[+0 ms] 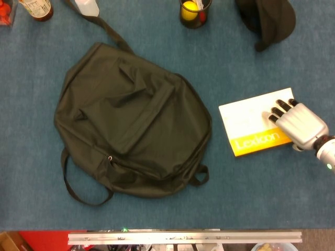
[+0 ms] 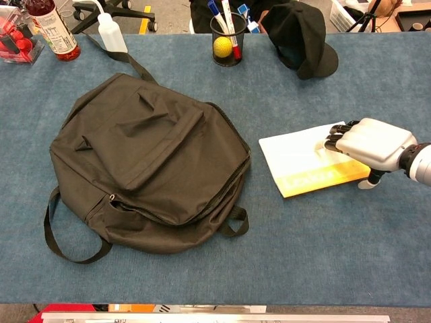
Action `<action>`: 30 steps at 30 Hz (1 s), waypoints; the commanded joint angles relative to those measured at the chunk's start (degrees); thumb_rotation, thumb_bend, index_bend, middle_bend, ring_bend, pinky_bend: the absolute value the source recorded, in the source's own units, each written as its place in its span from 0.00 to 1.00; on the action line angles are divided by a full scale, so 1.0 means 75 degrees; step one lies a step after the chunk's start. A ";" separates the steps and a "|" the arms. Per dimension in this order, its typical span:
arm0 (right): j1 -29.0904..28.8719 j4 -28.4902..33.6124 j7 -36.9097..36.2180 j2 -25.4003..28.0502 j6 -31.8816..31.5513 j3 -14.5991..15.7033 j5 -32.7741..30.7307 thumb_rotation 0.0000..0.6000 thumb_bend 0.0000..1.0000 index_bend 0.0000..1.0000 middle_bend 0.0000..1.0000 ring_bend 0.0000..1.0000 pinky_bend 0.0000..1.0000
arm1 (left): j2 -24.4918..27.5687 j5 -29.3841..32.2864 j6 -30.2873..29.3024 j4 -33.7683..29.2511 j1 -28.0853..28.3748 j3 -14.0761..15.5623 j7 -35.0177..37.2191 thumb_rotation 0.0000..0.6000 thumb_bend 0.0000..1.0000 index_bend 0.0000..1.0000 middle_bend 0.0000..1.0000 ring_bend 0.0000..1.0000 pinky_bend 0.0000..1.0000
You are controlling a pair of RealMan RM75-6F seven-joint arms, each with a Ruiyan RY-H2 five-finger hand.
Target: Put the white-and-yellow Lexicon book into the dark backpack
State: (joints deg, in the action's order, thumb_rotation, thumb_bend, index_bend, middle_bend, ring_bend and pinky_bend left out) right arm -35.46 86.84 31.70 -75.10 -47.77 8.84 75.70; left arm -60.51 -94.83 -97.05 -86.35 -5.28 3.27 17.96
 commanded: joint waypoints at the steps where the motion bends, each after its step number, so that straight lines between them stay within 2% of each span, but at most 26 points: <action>1: 0.0022 -0.0031 -0.0050 -0.0023 0.0009 -0.0022 0.0017 1.00 0.13 0.17 0.27 0.14 0.25 | 0.0004 0.0000 -0.0006 0.0006 -0.0006 0.0004 0.0020 1.00 0.27 0.32 0.30 0.30 0.26; 5: 0.0040 -0.0076 -0.0084 -0.0039 0.0048 -0.0054 0.0021 1.00 0.20 0.17 0.28 0.15 0.26 | -0.0006 0.0008 0.0000 0.0049 -0.0013 0.0010 0.0040 1.00 0.27 0.32 0.30 0.30 0.26; 11: 0.0057 -0.0041 -0.0244 -0.0020 0.0035 -0.0144 0.0077 1.00 0.42 0.20 0.30 0.19 0.30 | -0.0003 0.0009 -0.0005 0.0042 -0.0005 -0.0003 0.0056 1.00 0.27 0.32 0.30 0.30 0.26; 15: 0.0047 0.0007 -0.0364 0.0023 0.0045 -0.0220 0.0091 1.00 0.53 0.23 0.32 0.21 0.33 | 0.0009 -0.0002 0.0013 0.0016 0.0010 -0.0004 0.0034 1.00 0.27 0.32 0.30 0.30 0.26; 24: -0.0017 0.0025 -0.0512 0.0056 0.0050 -0.0391 0.0169 1.00 0.64 0.26 0.35 0.27 0.40 | 0.0025 0.0019 0.0068 -0.0077 0.0042 -0.0021 -0.0077 1.00 0.27 0.32 0.30 0.30 0.26; 30: -0.0034 -0.0086 -0.0571 -0.0094 -0.0074 -0.0554 0.0237 1.00 0.67 0.29 0.36 0.28 0.41 | 0.0027 0.0017 0.0087 -0.0055 0.0055 -0.0020 -0.0067 1.00 0.27 0.32 0.30 0.30 0.26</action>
State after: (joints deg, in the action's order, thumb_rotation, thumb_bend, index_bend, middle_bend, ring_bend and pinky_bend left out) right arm -35.70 86.31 27.49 -75.67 -48.16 4.84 77.36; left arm -60.35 -94.63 -96.41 -86.57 -4.91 3.11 17.60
